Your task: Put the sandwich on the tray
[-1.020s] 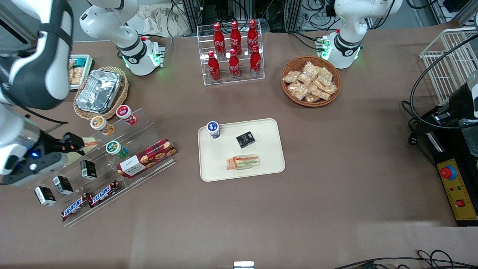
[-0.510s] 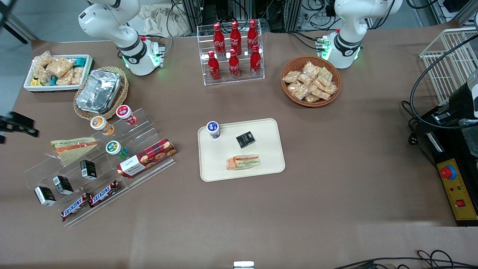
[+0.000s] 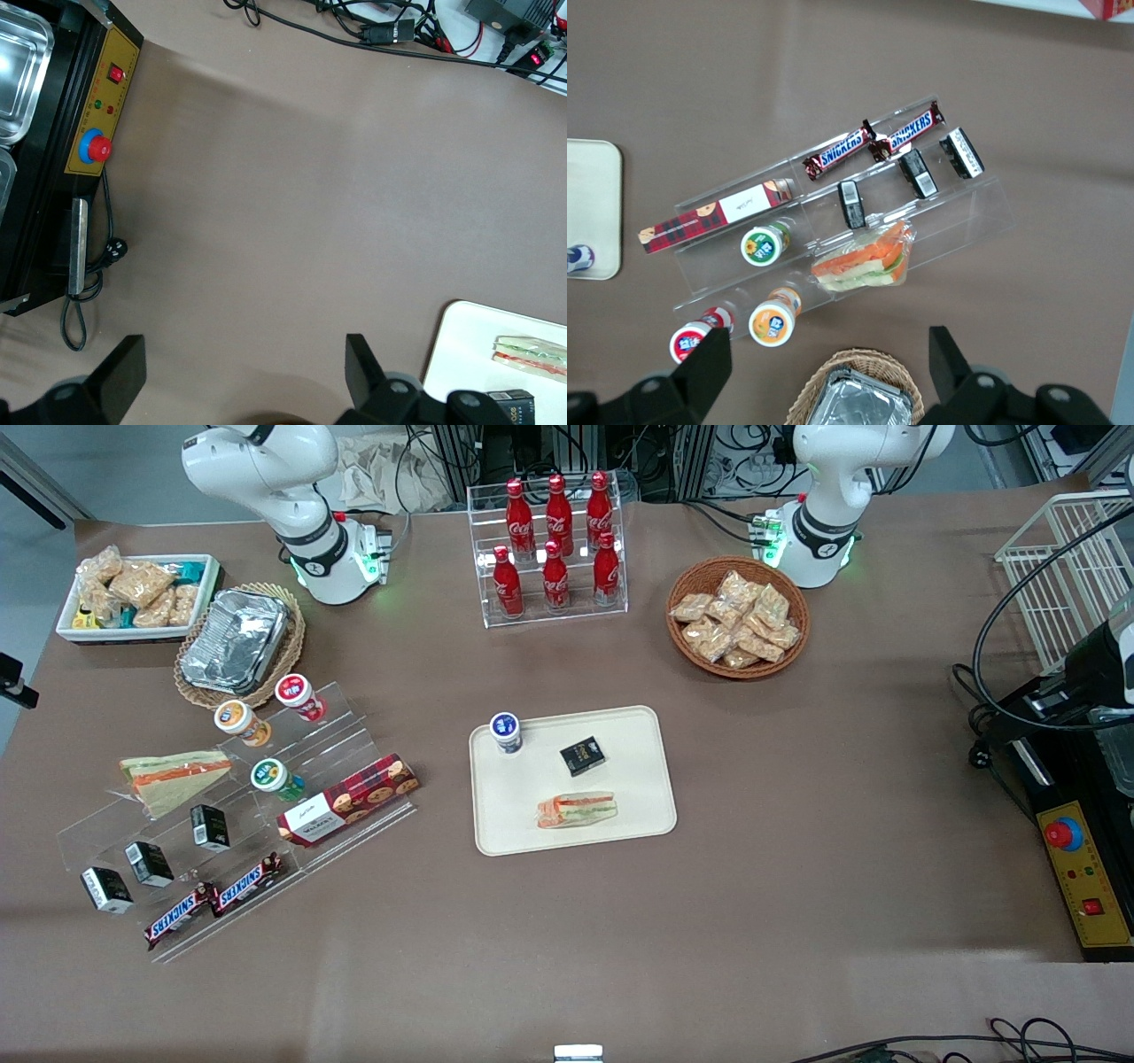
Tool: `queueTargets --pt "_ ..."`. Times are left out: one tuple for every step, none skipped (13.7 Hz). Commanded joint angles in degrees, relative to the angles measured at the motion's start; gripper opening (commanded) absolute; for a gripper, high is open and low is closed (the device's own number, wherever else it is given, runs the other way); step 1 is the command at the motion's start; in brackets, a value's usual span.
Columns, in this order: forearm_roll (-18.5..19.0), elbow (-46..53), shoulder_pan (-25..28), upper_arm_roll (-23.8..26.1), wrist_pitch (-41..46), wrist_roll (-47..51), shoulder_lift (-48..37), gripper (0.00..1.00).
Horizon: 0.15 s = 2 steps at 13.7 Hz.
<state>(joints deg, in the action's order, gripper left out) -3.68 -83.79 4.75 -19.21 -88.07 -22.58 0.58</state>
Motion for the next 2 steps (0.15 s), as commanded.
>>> queueTargets --pt "1.0 -0.9 -9.0 9.3 1.0 0.7 -1.9 0.99" --pt "1.0 -1.0 -10.2 10.5 1.8 0.7 -1.9 0.99"
